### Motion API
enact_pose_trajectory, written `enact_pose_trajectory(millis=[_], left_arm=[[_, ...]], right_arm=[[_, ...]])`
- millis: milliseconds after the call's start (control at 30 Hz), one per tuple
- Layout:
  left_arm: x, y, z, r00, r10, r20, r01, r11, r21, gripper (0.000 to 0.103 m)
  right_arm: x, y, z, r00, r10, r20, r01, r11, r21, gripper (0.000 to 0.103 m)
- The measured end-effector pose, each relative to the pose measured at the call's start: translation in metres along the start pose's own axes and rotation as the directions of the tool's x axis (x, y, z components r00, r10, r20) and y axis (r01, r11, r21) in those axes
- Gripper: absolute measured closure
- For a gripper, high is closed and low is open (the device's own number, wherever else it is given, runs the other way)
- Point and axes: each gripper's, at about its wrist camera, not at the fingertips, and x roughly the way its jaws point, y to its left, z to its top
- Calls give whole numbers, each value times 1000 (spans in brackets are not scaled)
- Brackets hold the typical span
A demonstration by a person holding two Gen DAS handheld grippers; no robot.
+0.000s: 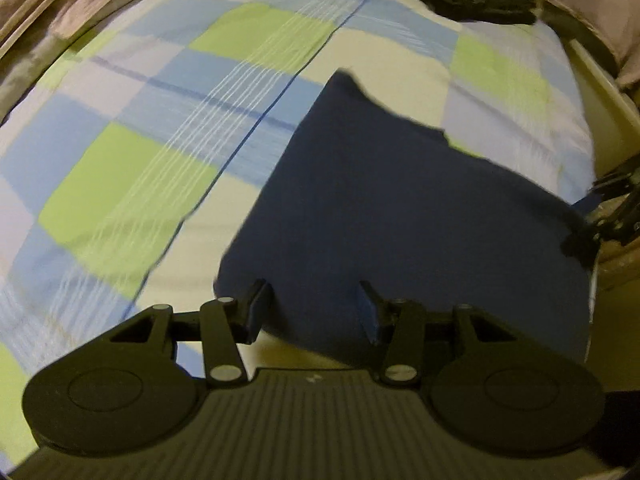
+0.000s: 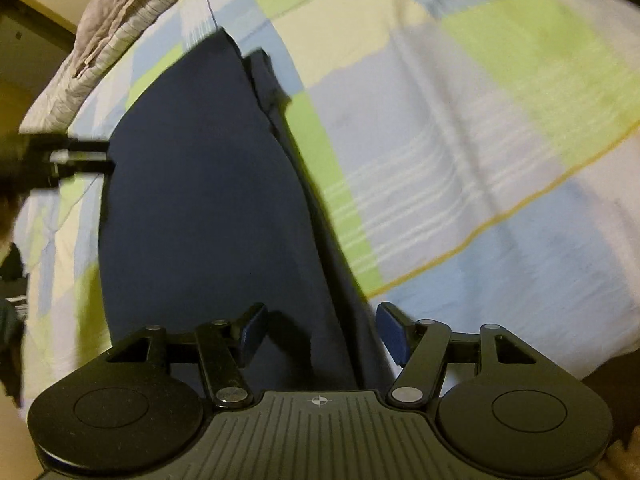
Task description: Fold clothes
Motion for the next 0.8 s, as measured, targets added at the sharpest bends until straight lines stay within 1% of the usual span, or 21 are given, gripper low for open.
enact_pose_trajectory(millis=[67,133,200,267,400,467,533,633,667,800], left_arm=[[-8,3,-9,999,9,31,-7,998,-64,60],[-16,4,-19,998,14,60,-6,992,-127,60],[-25,3,-35,996,5,86,11,982,-190,60],[-31,-3,-54,995,-10,103,33,974,-223,60],[-40,-24,-95,991,-56,125,89,958,-272,59],[-40,-36,-112,989,-83,124,115,953,-279,59],[-40,-49,-124,987,-95,127,126,955,-268,59],[-42,-62,-138,980,-103,171,147,953,-266,58],[-41,-65,-142,977,-100,186,148,952,-268,56],[-30,-75,-156,966,-57,254,129,953,-275,56]], right_arm=[[4,-2,0,1000,2,-20,-2,1000,-2,40],[2,3,-2,999,-36,-18,36,999,-20,39],[-3,9,-7,997,-73,-5,73,997,-23,39],[-11,15,-15,993,-114,23,114,993,-10,39],[-16,27,-37,985,-162,65,161,987,17,39],[-17,34,-49,979,-184,84,182,983,29,39],[-19,40,-60,974,-196,113,193,981,34,39],[-21,45,-69,966,-202,165,201,979,21,39],[-22,44,-69,963,-198,185,200,980,9,39],[-20,33,-67,948,-171,267,189,981,-42,39]])
